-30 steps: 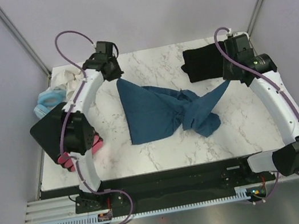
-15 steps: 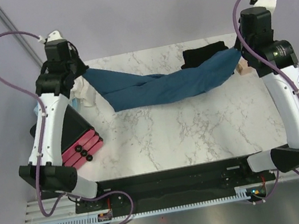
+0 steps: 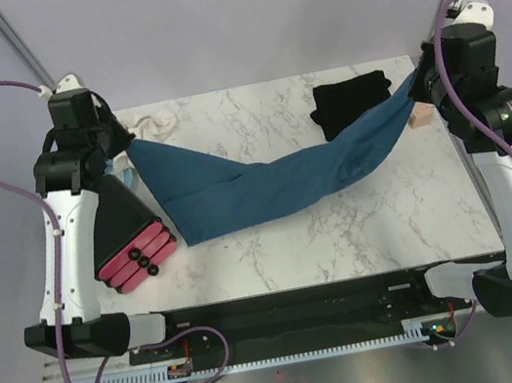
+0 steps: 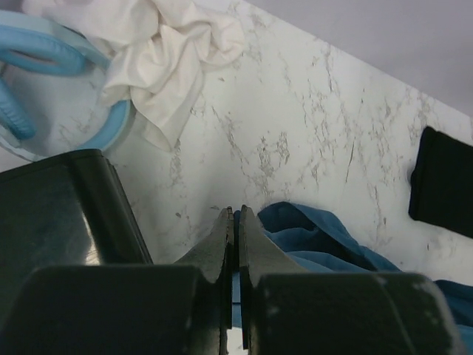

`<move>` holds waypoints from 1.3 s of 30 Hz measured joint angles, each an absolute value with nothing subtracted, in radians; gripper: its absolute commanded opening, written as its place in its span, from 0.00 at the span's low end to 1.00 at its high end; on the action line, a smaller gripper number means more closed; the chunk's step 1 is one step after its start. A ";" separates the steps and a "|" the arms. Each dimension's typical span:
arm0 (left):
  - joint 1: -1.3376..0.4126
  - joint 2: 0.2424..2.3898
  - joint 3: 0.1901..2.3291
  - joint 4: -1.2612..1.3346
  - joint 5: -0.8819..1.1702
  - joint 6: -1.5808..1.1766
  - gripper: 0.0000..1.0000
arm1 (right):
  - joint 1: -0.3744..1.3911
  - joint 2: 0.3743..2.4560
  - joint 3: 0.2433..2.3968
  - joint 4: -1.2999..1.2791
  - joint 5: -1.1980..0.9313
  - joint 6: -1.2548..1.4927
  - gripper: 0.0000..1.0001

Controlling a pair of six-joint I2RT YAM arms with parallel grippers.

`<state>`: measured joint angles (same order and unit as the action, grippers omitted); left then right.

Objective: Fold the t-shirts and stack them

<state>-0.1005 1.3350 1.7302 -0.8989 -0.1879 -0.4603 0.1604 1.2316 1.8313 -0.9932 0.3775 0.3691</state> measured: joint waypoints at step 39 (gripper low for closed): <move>-0.117 1.676 1.685 -1.090 0.083 -0.503 0.18 | 0.160 1.037 1.811 -1.173 0.013 0.528 0.00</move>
